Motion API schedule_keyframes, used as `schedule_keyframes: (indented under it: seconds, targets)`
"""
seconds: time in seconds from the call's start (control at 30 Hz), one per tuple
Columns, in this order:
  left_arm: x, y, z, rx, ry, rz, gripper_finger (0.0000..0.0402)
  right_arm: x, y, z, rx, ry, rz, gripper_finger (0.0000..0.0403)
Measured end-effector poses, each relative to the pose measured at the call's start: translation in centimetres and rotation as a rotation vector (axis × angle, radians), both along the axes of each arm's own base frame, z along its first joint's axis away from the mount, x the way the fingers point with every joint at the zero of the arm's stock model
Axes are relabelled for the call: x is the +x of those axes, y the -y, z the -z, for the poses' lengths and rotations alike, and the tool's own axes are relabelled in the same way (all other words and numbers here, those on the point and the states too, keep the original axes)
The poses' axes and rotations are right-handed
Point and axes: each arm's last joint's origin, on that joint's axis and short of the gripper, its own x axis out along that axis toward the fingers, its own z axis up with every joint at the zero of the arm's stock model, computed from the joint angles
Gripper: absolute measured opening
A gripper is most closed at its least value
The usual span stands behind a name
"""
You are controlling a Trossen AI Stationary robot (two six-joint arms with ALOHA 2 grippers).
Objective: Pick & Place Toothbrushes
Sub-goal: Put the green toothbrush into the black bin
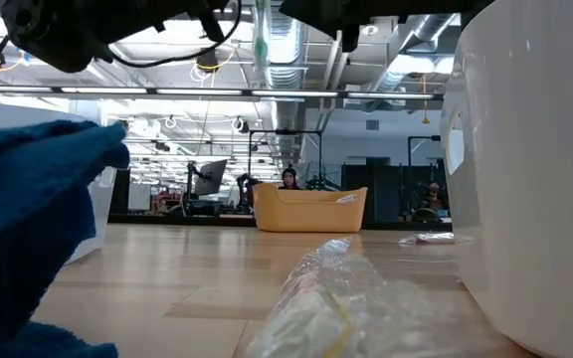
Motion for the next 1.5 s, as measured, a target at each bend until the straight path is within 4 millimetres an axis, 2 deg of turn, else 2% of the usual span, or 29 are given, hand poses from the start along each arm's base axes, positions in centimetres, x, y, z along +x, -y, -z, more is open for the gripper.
schedule_keyframes:
  seconds: [0.33, 1.5]
  targets:
    - [0.2, 0.0, 0.4, 0.002, -0.047, 0.001, 0.0012, 1.8, -0.2, 0.1, 0.004, -0.059, -0.025, 0.0209]
    - [0.4, -0.1, 0.3, -0.035, -0.053, -0.023, 0.0012, 1.9, -0.2, 0.0, 0.013, -0.066, -0.023, 0.0209]
